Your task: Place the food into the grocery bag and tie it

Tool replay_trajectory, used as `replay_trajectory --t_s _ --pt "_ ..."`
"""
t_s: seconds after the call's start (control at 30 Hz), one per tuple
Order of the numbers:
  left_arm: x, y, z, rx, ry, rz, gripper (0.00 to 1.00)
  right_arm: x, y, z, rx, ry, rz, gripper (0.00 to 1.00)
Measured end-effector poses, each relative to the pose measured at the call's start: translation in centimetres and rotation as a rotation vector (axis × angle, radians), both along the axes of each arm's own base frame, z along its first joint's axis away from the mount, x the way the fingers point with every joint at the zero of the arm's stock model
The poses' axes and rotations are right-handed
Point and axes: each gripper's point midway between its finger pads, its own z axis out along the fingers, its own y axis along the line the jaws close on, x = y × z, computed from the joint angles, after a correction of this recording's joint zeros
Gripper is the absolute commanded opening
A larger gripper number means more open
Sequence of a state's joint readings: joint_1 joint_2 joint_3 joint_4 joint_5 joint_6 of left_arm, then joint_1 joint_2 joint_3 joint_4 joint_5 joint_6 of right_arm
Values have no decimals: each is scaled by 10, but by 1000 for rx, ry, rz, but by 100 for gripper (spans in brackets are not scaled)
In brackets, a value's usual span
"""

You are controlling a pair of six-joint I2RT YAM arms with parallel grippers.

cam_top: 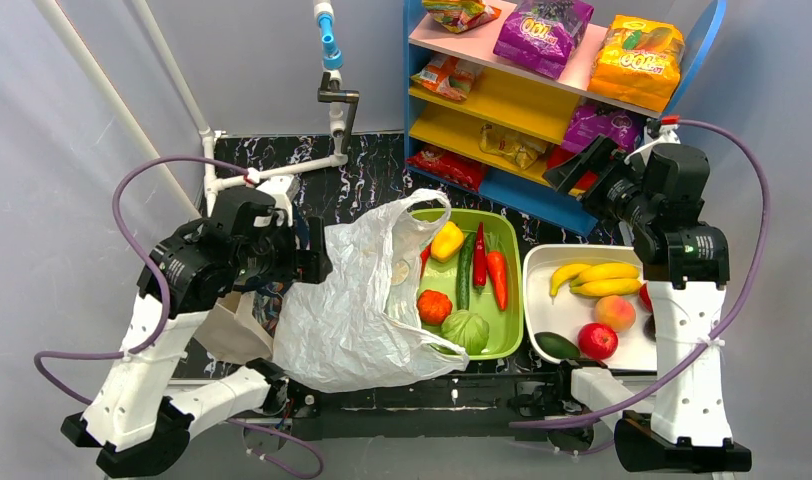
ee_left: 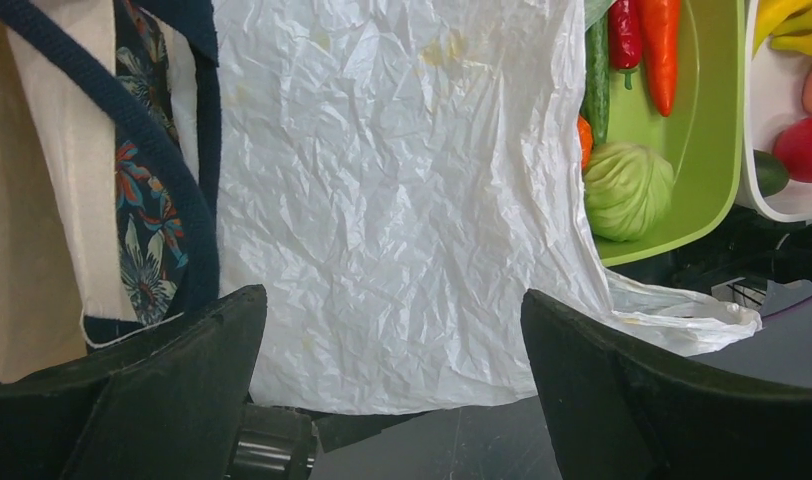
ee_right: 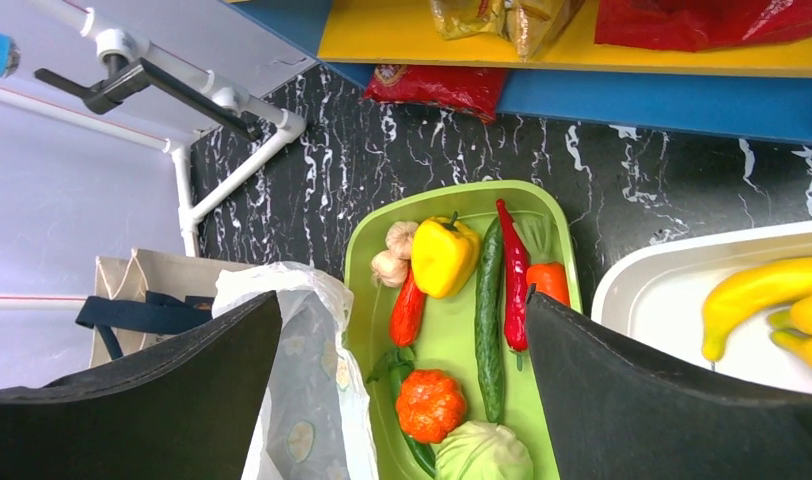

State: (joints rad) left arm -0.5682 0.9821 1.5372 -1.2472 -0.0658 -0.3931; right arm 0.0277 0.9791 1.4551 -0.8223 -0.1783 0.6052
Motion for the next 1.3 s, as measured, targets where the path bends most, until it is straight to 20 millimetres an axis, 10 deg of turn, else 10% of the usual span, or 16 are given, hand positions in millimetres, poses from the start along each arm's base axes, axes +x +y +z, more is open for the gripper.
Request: replay_trajectory --t_s 0.77,1.3 --pt "26 -92 -22 142 24 -216 99 -35 -9 -13 -69 38 -7 98" --pt "25 -112 -85 310 107 -208 65 -60 0 -50 -30 128 38 98"
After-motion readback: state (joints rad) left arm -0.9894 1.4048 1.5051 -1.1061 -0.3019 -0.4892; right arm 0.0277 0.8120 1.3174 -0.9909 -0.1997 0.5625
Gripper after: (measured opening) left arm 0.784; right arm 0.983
